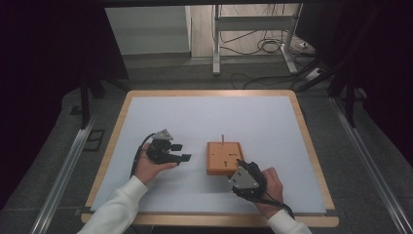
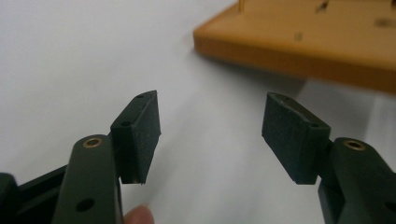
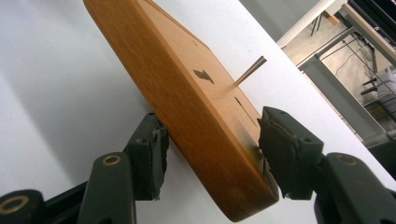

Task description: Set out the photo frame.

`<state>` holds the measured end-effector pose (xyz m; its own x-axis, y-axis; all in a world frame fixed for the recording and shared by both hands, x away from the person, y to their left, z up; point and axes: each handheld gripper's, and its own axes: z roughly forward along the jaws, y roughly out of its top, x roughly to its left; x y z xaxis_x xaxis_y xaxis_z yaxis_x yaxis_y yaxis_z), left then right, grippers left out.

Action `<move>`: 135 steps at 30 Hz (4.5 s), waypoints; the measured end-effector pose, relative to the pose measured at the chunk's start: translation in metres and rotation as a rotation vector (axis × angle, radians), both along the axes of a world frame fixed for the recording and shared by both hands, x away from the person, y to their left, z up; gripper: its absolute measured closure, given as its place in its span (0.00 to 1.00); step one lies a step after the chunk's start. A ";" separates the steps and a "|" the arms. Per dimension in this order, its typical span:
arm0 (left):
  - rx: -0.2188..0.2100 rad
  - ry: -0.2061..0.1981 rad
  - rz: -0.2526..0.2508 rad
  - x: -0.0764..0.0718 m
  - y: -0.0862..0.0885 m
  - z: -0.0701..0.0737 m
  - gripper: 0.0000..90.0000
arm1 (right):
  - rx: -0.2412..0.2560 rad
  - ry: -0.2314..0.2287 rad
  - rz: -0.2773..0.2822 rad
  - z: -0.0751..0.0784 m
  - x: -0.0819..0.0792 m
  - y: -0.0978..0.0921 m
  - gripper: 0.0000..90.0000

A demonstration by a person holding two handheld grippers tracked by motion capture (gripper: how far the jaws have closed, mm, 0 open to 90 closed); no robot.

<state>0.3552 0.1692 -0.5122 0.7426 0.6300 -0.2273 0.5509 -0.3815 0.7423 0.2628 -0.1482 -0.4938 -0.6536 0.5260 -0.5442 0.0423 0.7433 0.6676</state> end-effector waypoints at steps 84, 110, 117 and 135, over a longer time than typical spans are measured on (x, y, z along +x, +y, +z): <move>0.066 0.007 0.022 -0.032 0.023 -0.020 0.36 | -0.009 0.189 0.167 0.081 0.034 0.001 0.74; 0.061 0.012 0.027 -0.031 0.023 -0.021 0.34 | 0.135 0.158 0.020 0.087 0.088 -0.005 0.62; 0.060 0.008 0.025 -0.031 0.023 -0.021 0.34 | 0.150 0.179 -0.004 0.086 0.105 -0.007 0.57; 0.061 0.005 0.018 -0.031 0.024 -0.021 0.34 | 0.182 0.211 -0.111 0.076 0.145 -0.007 0.39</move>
<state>0.3243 0.1929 -0.5327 0.7299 0.6561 -0.1919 0.5617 -0.4156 0.7154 0.4080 -0.1551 -0.4174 -0.6756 0.6769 -0.2921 0.2686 0.5950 0.7575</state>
